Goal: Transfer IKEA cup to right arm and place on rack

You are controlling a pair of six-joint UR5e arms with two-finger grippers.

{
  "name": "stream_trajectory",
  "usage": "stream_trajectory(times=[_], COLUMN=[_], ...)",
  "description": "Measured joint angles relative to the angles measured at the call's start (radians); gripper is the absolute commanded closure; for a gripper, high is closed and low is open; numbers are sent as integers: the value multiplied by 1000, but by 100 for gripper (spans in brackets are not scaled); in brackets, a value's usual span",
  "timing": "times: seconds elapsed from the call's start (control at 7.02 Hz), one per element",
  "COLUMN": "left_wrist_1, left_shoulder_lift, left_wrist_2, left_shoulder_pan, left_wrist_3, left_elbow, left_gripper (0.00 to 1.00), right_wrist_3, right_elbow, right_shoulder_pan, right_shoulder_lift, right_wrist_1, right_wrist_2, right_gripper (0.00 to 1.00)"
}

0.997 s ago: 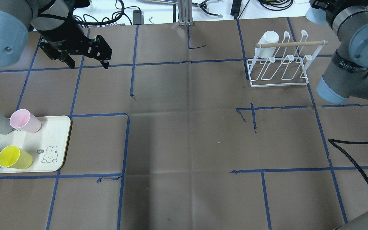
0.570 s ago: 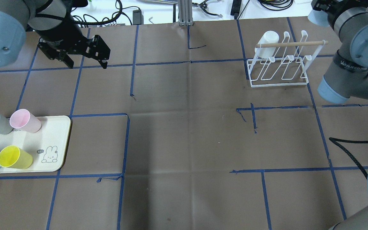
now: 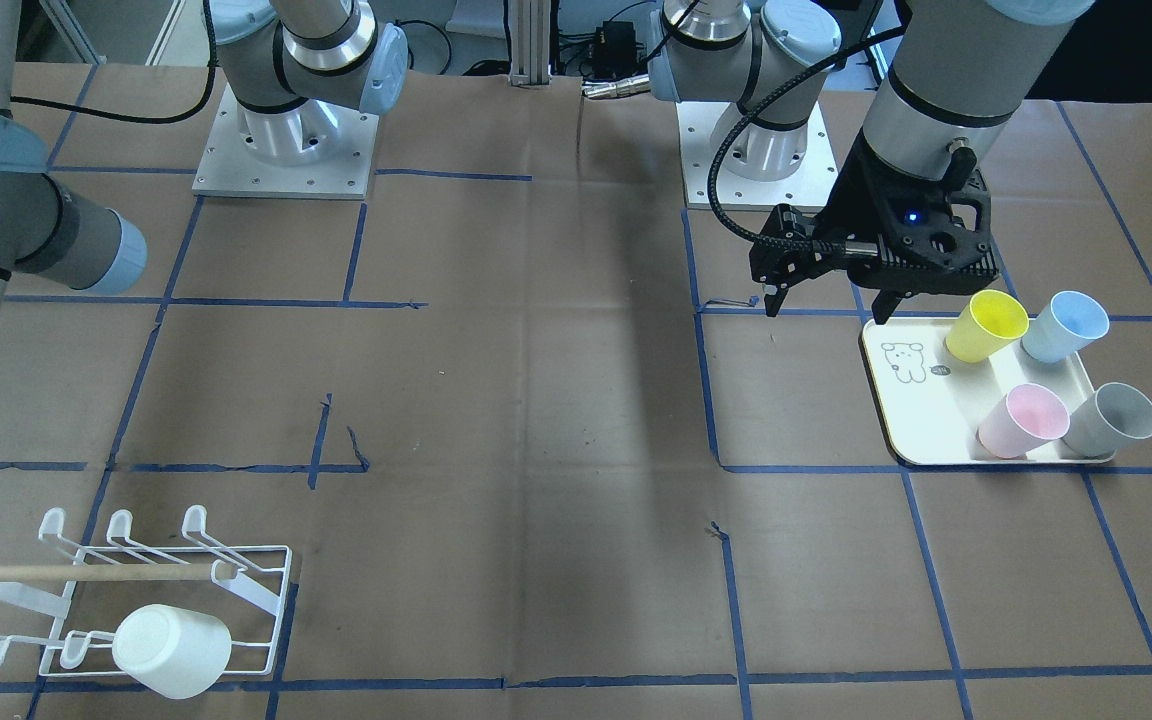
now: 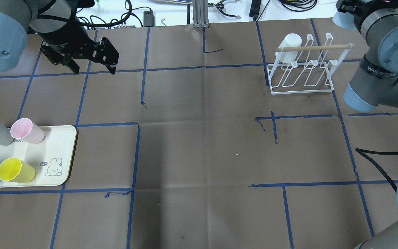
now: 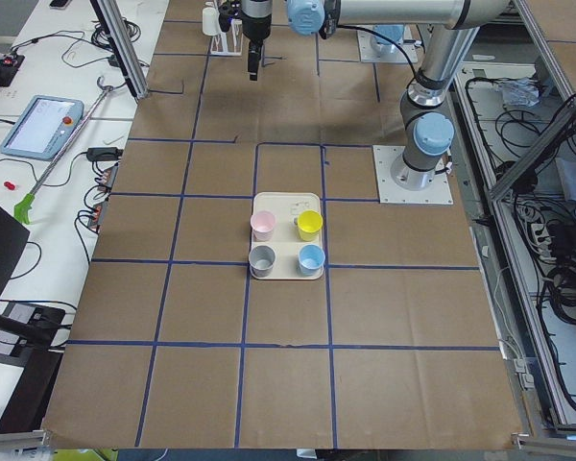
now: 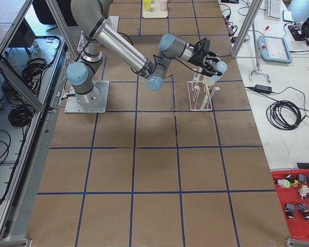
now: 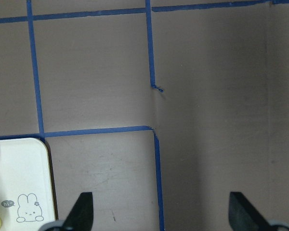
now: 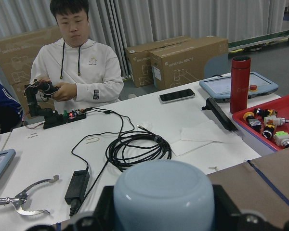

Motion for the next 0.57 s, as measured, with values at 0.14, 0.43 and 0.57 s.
stream_trajectory(times=[0.14, 0.43, 0.57], left_wrist_1=[0, -3, -3], left_shoulder_lift=[0, -3, -8], left_wrist_2=[3, 7, 8], left_shoulder_pan=[0, 0, 0], left_wrist_3=[0, -1, -1], left_elbow=[0, 0, -1], left_gripper=[1, 1, 1], right_wrist_3=[0, 0, 0], right_elbow=[0, -5, -12], right_shoulder_pan=[0, 0, 0], right_shoulder_lift=[0, 16, 45], right_wrist_1=[0, -10, -28], right_wrist_2=[0, 0, 0], right_gripper=[91, 91, 91])
